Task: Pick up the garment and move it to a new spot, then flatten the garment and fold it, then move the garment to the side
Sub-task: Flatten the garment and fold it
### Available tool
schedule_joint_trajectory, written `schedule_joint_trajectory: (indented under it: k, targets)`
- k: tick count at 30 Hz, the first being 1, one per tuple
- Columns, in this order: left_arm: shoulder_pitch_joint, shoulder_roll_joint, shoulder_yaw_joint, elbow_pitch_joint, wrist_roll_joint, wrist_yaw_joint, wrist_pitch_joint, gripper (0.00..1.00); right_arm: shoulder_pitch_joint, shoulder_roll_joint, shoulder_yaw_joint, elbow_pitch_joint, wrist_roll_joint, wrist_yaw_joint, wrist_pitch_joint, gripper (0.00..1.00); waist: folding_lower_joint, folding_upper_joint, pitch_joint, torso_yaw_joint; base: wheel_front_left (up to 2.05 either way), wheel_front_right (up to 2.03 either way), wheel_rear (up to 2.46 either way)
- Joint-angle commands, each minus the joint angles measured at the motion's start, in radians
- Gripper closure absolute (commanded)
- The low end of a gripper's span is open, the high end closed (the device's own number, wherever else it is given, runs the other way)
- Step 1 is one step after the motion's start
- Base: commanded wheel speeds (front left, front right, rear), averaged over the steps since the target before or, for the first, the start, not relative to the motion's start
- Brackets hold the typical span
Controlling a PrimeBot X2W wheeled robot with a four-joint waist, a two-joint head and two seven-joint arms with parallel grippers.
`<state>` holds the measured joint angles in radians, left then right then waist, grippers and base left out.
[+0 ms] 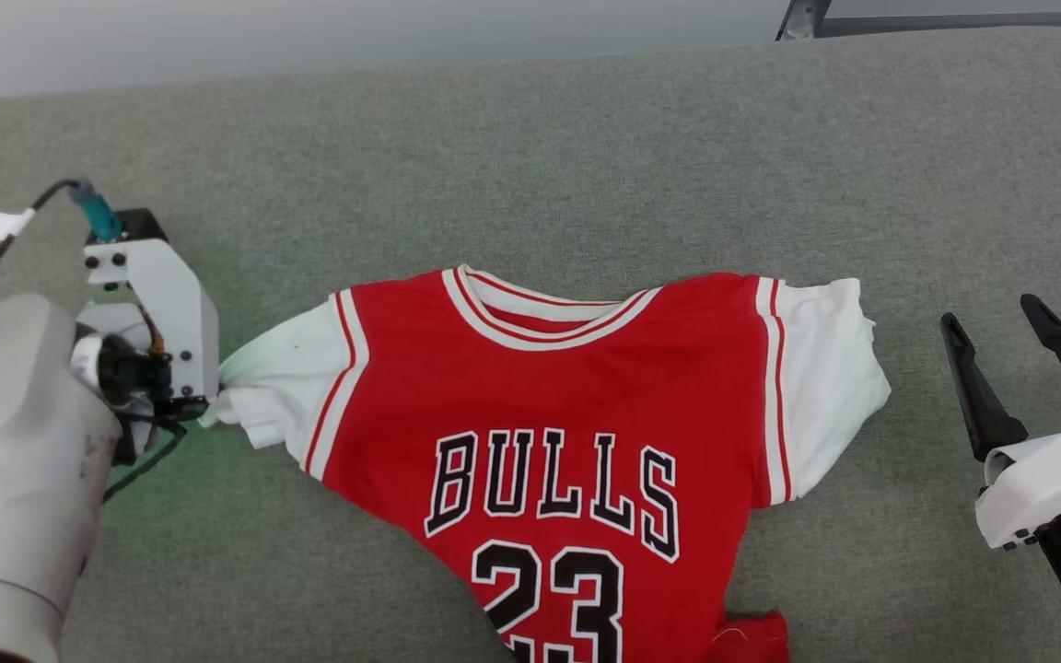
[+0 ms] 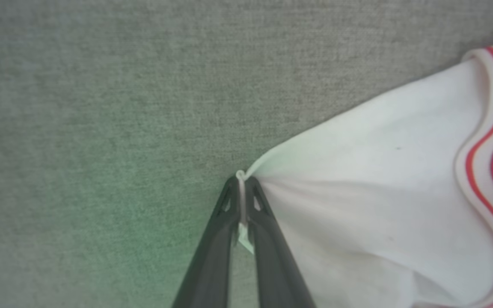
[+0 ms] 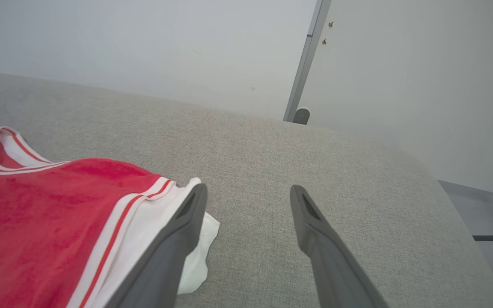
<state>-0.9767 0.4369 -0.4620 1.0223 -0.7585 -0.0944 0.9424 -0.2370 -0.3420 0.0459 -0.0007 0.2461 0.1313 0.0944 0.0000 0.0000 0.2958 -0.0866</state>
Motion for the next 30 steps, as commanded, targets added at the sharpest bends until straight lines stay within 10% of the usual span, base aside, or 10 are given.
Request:
schedule_joint_trajectory:
  k: [1,20,30]
  targets:
    - [0.092,-0.054,-0.028,0.034,-0.007,-0.012,0.019,1.0,-0.012,-0.003,0.004,0.003,0.014,-0.001,0.009,0.0,0.0,0.0,0.0,0.001,0.0,0.0,0.0]
    - [0.016,-0.124,-0.076,0.01,-0.031,-0.039,-0.063,1.0,-0.207,-0.152,0.137,0.117,0.286,-0.001,0.582,0.0,0.0,0.0,0.033,0.087,0.0,0.0,0.0]
    - [-0.009,-0.159,-0.121,-0.006,-0.056,-0.041,-0.089,1.0,-0.289,-0.128,0.152,0.284,0.338,-0.001,0.776,0.0,0.0,0.0,0.065,0.134,0.0,0.0,0.0]
